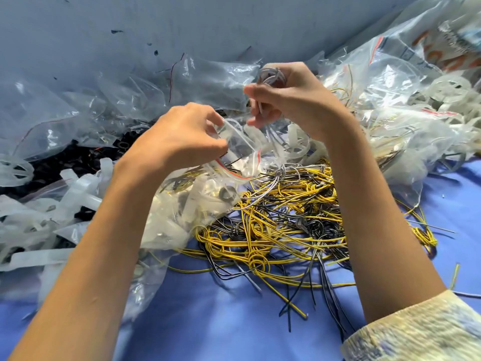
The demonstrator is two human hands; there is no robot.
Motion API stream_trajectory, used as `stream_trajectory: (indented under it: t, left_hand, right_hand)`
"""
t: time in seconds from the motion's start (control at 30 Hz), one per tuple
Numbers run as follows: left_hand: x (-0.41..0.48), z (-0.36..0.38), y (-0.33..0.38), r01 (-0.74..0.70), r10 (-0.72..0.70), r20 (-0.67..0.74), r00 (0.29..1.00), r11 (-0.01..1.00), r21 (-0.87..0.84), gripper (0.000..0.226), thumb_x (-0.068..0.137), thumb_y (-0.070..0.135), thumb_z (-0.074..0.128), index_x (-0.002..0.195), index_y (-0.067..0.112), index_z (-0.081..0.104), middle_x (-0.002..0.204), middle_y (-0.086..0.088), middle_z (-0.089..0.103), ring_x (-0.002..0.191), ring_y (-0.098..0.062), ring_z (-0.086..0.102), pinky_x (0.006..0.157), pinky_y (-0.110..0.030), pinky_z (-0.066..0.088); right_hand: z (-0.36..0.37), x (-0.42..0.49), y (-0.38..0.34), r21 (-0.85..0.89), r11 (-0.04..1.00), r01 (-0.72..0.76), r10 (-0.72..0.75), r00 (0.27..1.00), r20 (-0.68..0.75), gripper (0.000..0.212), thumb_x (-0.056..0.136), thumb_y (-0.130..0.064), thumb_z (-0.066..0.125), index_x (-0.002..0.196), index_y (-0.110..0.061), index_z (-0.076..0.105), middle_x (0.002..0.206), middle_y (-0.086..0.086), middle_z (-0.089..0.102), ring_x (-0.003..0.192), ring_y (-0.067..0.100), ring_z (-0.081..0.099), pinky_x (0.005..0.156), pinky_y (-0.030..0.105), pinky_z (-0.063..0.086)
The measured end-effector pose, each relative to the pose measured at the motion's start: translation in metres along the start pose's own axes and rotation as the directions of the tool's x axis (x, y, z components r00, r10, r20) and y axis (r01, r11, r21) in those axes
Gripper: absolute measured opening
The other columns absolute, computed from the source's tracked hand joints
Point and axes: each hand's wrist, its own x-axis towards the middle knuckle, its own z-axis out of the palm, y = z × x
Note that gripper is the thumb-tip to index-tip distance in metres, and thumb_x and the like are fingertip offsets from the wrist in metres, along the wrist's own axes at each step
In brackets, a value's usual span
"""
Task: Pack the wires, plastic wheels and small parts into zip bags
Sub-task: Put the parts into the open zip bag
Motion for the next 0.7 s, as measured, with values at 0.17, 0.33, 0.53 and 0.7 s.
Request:
stream_trajectory:
  t: [0.17, 0.33, 0.53, 0.7]
  left_hand:
    - [0.0, -0.003, 0.003, -0.006, -0.002, -0.111, 0.994, 0.997, -0.073, 0.036, 0.081, 0.017, 0.056, 0.115, 0.026, 0.065, 0.101, 0.002, 0.067, 0.092, -0.014, 0.055, 0.08, -0.021, 0.038]
    - [0.001, -0.005, 0.003, 0.003, -0.038, -0.213, 0.976, 0.986, -0.166, 0.031, 0.085, 0.016, 0.051, 0.108, 0.027, 0.069, 0.083, 0.001, 0.058, 0.082, -0.014, 0.049, 0.068, -0.018, 0.034]
    - [0.001, -0.008, 0.0, 0.001, -0.068, -0.238, 0.969, 0.962, -0.273, 0.041, 0.071, 0.026, 0.042, 0.101, 0.025, 0.071, 0.086, -0.002, 0.062, 0.082, -0.014, 0.052, 0.079, -0.026, 0.043]
    - [-0.001, -0.01, 0.004, -0.017, -0.069, -0.226, 0.972, 0.933, -0.359, 0.036, 0.069, 0.025, 0.043, 0.092, 0.027, 0.071, 0.081, 0.001, 0.065, 0.078, -0.012, 0.056, 0.075, -0.023, 0.044]
  right_hand:
    - [0.009, 0.0, -0.008, -0.018, 0.993, -0.113, 0.115, 0.982, 0.148, 0.017, 0.1, -0.026, 0.045, 0.086, -0.018, 0.04, 0.076, 0.004, 0.056, 0.051, 0.012, 0.05, 0.048, 0.027, 0.047]
    - [0.021, 0.002, -0.013, -0.274, 0.934, -0.227, 0.308, 0.903, 0.299, 0.017, 0.1, -0.036, 0.041, 0.098, -0.02, 0.045, 0.084, 0.006, 0.058, 0.047, 0.011, 0.046, 0.044, 0.019, 0.032]
    - [0.036, 0.003, -0.016, -0.509, 0.845, -0.166, 0.372, 0.865, 0.336, 0.034, 0.101, -0.038, 0.038, 0.115, -0.011, 0.053, 0.082, -0.003, 0.046, 0.068, 0.013, 0.053, 0.05, 0.021, 0.038]
    - [0.033, 0.001, -0.019, -0.703, 0.707, -0.078, 0.44, 0.826, 0.352, 0.038, 0.091, -0.051, 0.053, 0.08, -0.016, 0.062, 0.069, -0.002, 0.057, 0.061, 0.011, 0.061, 0.051, 0.021, 0.041]
